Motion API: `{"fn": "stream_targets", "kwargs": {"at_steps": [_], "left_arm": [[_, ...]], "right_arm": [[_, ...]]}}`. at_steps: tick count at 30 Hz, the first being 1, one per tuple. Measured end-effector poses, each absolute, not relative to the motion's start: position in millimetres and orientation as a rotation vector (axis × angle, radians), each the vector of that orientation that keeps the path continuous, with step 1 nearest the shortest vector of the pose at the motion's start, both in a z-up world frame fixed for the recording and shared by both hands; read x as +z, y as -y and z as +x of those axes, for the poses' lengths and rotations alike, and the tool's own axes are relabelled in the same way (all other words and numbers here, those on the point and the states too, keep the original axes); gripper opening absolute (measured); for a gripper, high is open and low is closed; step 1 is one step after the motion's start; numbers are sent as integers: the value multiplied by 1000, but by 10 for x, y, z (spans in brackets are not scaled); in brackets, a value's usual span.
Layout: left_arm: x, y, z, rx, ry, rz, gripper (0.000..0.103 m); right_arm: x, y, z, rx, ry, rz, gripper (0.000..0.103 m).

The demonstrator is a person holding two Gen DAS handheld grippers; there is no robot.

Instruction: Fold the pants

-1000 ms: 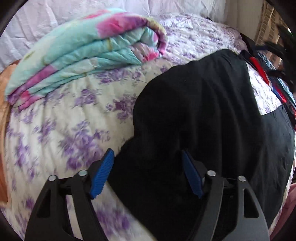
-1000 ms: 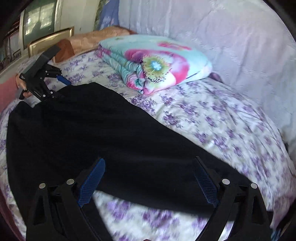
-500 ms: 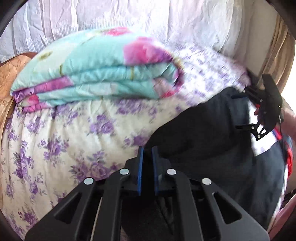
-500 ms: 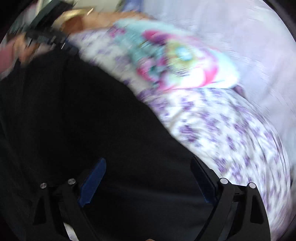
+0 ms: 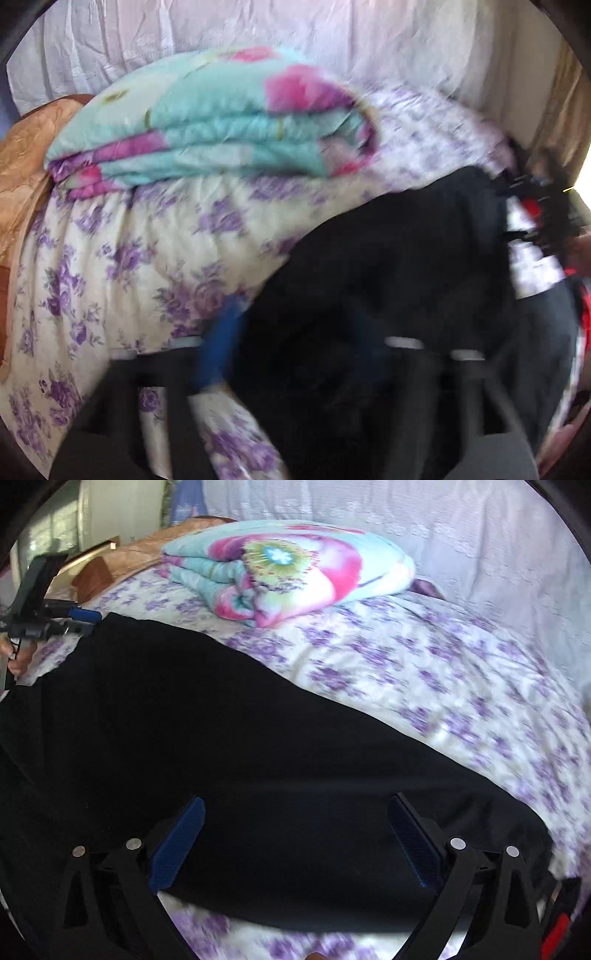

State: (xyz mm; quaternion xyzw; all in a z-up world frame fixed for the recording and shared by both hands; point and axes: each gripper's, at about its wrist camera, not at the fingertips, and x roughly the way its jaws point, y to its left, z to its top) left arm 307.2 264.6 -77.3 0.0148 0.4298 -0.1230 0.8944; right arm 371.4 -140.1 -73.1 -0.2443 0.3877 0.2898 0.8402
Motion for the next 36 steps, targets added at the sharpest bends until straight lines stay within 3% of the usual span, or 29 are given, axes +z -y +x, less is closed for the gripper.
{"fn": "stream_targets", "kwargs": {"at_steps": [1,3,4,5,6,8,11,15,24,30,36], "left_arm": [[-848,-2614,3119,-229,-913,51,91],[-962,-2560,3168,-268,-944,46,90],[-1003,-2540,3168,-282,-945,47,83],[-1048,-2495,3162,-303,-945,62,67],[-1057,-2469,3146,-320,-943,69,62],[-1007,-2489,3127,-383,-936,14,30],[-888,-2536,3095,-419,-914,-56,24],[-507,-2424,2865,-467,-786,-44,23],[385,-2113,2081,-637,-548,33,22],[495,-1729,1420,-741,-477,228,23],[409,-1665,1277,-727,-502,278,23]], "right_arm": [[-635,1482,3631,584,-826,-522,100],[-405,1645,3441,535,-807,-509,100],[-260,1751,3319,509,-781,-496,100],[-152,1843,3253,485,-758,-484,100],[52,1995,3094,433,-714,-456,100],[318,2217,2904,377,-662,-399,100],[733,2537,2665,323,-581,-302,100],[864,2629,2598,376,-570,-300,100],[79,1729,3240,687,-632,-451,100],[-97,1295,3402,777,-536,-642,100],[-369,1049,3772,955,-674,-798,100]]}}
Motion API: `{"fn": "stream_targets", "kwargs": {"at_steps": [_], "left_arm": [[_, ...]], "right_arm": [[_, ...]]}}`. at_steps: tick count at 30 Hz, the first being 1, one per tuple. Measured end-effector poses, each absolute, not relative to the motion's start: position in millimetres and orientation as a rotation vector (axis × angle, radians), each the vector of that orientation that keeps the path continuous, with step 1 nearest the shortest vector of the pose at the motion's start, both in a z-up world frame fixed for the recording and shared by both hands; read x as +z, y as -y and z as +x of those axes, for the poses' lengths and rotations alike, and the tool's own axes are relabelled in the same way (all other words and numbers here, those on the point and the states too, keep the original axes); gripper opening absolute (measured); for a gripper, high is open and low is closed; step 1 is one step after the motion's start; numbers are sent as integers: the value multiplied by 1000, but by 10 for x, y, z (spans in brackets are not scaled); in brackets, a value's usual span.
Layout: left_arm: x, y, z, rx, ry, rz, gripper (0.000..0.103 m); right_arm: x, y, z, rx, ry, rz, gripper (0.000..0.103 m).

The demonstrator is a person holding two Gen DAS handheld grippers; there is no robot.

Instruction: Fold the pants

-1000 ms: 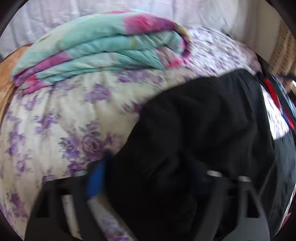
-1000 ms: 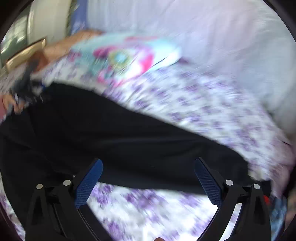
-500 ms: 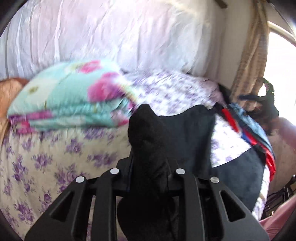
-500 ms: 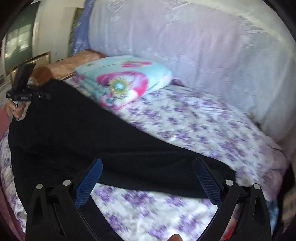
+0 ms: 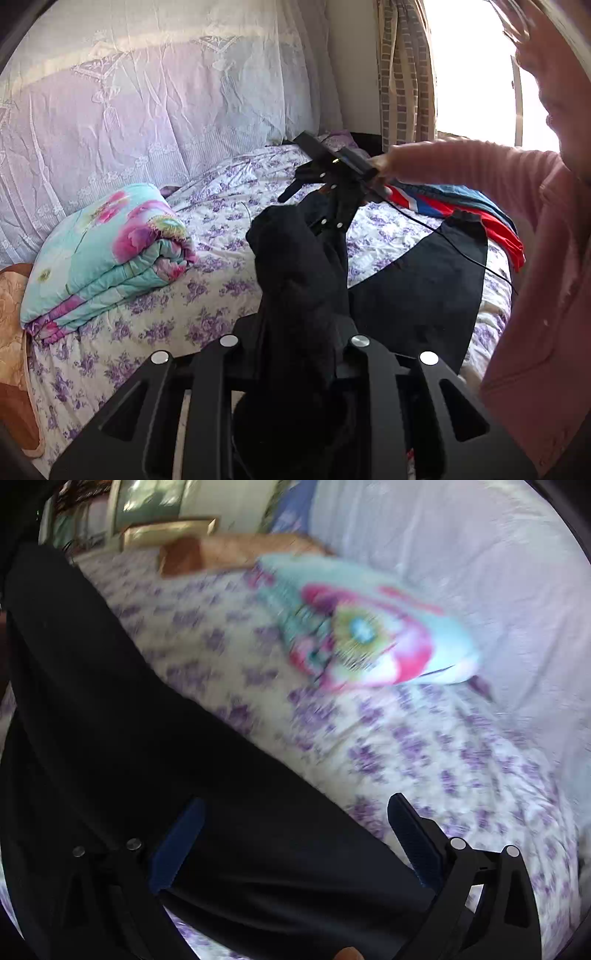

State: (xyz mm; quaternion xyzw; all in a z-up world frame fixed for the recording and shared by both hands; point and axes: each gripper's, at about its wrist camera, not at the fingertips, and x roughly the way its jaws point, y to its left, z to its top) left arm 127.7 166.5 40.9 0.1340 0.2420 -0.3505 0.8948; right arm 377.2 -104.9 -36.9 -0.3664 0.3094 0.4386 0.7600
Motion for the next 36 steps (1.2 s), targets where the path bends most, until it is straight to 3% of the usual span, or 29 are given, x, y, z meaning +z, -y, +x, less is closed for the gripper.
{"fn": "stream_targets", "kwargs": {"at_steps": [8,9,10,11,13,15,20,26,30,33,35,36], "left_arm": [[263,-1600,1204,-717,-586,324,23],[237,-1577,1198,-715,-595,333,23],[211,-1560,1204,-705,-602,341,23],[189,-1555,1220,-687,-610,345,23],[168,-1605,1281,-647,-612,337,23],[166,-1695,1380,-605,-614,314,24],[111,-2087,2081,-457,-642,248,26],[-74,-2455,3088,-353,-711,66,26],[-62,-2485,2586,-400,-636,85,27],[-180,-2593,2000,-462,-651,117,41],[-372,-2684,1630,-460,-707,158,56],[-458,-2718,1513,-452,-741,166,57]], "right_arm": [[-909,863,3967,1118,-791,-867,99],[-950,864,3983,1134,-809,-861,89],[-976,866,4000,1153,-835,-849,66],[-997,874,4013,1164,-858,-842,56],[-1024,944,4033,1148,-890,-825,17],[-964,1090,4037,1112,-903,-770,8],[-665,1430,3934,950,-828,-653,6],[103,1712,3211,722,-540,-570,6],[112,1618,1969,723,-385,-761,7],[-257,1542,1358,743,-411,-874,8],[-682,1509,1064,772,-506,-912,16],[-814,1519,988,789,-547,-916,31]]}}
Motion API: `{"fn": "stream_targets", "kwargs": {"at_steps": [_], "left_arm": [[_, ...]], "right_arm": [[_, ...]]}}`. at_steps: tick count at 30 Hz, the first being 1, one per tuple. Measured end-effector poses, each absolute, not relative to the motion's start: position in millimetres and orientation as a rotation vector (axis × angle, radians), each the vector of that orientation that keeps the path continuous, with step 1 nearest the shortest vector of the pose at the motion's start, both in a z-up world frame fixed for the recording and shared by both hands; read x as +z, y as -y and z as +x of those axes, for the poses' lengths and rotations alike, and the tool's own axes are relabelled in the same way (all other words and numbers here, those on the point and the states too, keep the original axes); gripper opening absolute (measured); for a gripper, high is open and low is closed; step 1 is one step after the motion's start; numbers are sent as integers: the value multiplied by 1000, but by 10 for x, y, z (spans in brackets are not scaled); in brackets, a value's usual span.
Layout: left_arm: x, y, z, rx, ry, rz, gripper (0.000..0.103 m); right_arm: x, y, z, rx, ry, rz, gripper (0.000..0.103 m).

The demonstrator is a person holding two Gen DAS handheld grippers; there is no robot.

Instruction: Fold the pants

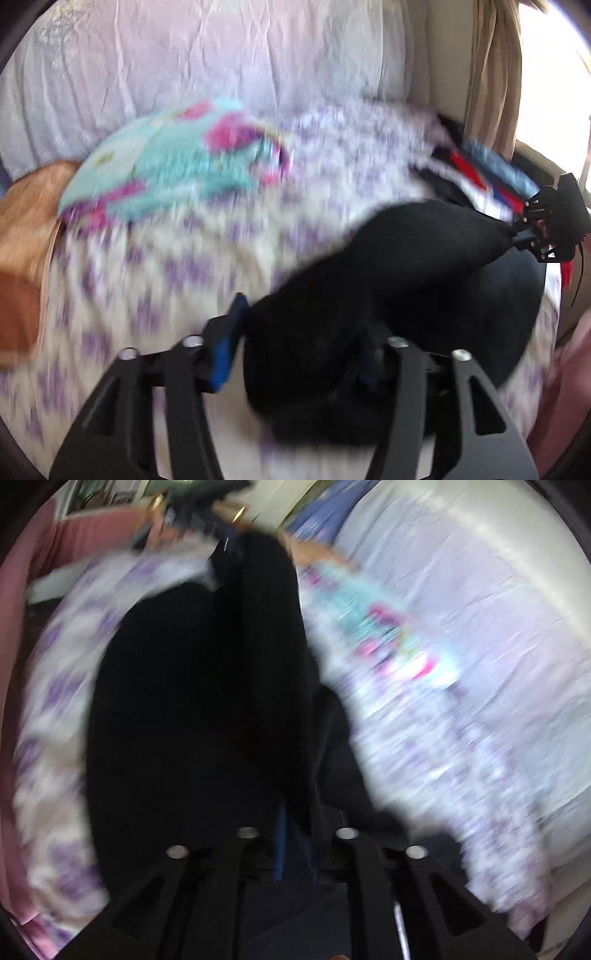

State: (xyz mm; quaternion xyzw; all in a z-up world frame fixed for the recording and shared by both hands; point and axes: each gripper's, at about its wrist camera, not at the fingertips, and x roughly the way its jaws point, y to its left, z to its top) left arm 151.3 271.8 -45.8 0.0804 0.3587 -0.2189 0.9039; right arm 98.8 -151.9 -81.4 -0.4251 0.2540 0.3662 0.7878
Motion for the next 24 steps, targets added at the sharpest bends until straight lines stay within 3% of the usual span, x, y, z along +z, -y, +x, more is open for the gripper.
{"fn": "stream_targets", "kwargs": {"at_steps": [1,5,7,8,11,13,22,23,24], "left_arm": [[-523,-2748,1427,-450,-766,170,60],[-577,-2879,1011,-368,-774,183,63],[-469,-2993,903,-351,-720,122,69],[-403,-3078,847,-350,-680,63,73],[-304,-3291,792,-363,-600,-111,82],[-328,-3319,830,-329,-602,-152,83],[-562,-3454,775,-282,-639,-269,83],[-555,-3504,739,-277,-631,-287,83],[-553,-3547,721,-272,-627,-301,83]], "right_arm": [[-984,1490,905,823,-610,-910,41],[-836,1525,778,895,-673,-763,50],[-520,1457,786,928,-616,-619,75],[-380,1391,804,947,-582,-557,80],[-42,990,861,1082,-493,-410,84],[25,643,992,1181,-485,-356,88],[-309,-937,1148,1351,-478,-583,87],[-317,-1062,1188,1347,-485,-596,84],[-375,-1218,1237,1332,-505,-635,69]]}}
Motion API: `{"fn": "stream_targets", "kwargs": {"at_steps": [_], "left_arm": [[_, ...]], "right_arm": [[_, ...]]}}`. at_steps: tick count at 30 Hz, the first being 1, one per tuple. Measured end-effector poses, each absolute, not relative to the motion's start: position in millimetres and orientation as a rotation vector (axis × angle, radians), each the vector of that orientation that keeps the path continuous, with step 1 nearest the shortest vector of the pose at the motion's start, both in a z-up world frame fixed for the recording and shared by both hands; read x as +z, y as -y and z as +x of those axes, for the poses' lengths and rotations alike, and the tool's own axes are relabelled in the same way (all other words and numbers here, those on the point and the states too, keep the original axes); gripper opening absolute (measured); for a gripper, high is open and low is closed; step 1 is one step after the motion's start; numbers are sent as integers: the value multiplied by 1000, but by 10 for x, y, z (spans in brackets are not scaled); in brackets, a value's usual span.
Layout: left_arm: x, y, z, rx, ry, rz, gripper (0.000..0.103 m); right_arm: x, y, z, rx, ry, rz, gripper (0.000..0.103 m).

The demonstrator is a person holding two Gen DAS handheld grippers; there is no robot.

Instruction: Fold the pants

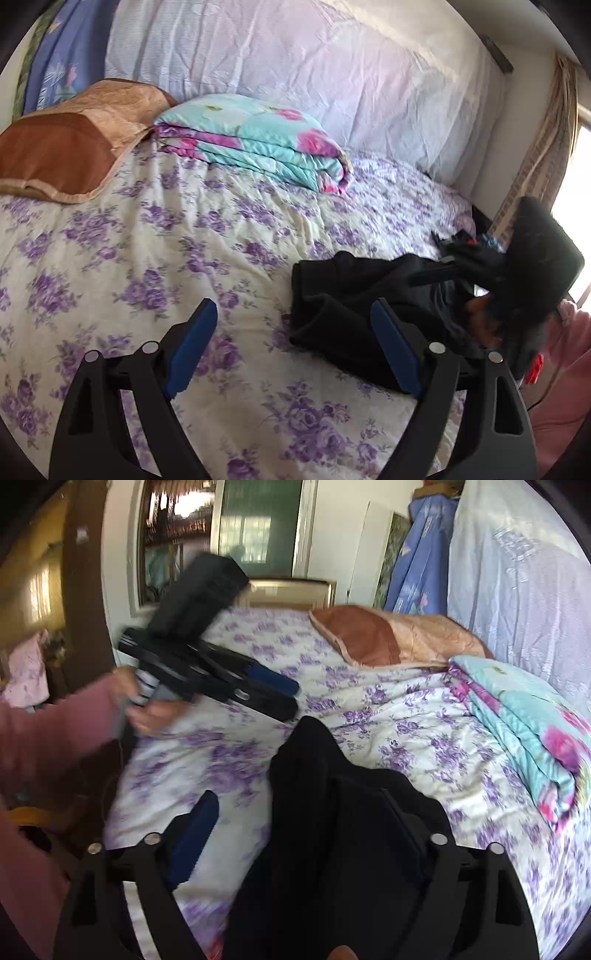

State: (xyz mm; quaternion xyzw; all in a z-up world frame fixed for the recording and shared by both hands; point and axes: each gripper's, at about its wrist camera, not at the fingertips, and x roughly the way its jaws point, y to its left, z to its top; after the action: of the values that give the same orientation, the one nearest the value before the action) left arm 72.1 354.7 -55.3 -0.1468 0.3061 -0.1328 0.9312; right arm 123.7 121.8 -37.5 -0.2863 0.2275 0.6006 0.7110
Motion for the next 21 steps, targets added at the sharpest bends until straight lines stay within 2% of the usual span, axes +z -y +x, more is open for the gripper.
{"fn": "stream_targets", "kwargs": {"at_steps": [1,2,5,9,12,13,15,16,17,18,19,21], "left_arm": [[-555,-3583,715,-265,-628,-311,83],[-569,-3631,703,-256,-636,-324,83],[-623,-3673,717,-257,-667,-326,82],[-750,-3553,936,-351,-745,-327,79],[-888,-3364,1333,-403,-854,-290,77],[-965,-3290,1468,-405,-909,-264,70],[-1110,-3111,1682,-416,-996,-207,67],[-1085,-3044,1704,-412,-987,-168,54],[-1021,-2989,1700,-434,-980,-143,23],[-963,-3002,1680,-432,-964,-158,12],[-894,-3081,1636,-438,-940,-214,8],[-796,-3260,1483,-419,-882,-291,7]], "right_arm": [[-443,-1316,1281,1311,-529,-669,32],[-501,-1392,1357,1275,-566,-707,14],[-420,-1329,1631,1290,-659,-577,13],[-2,-887,1857,1264,-623,-339,13],[164,-713,1861,1208,-581,-320,13],[200,-664,1859,1190,-573,-314,13],[235,-598,1876,1166,-562,-308,13],[245,-563,1868,1144,-545,-307,13],[251,-532,1869,1136,-541,-301,13],[263,-509,1881,1128,-538,-292,13],[281,-489,1877,1125,-530,-275,13],[331,-475,1838,1135,-512,-261,13]]}}
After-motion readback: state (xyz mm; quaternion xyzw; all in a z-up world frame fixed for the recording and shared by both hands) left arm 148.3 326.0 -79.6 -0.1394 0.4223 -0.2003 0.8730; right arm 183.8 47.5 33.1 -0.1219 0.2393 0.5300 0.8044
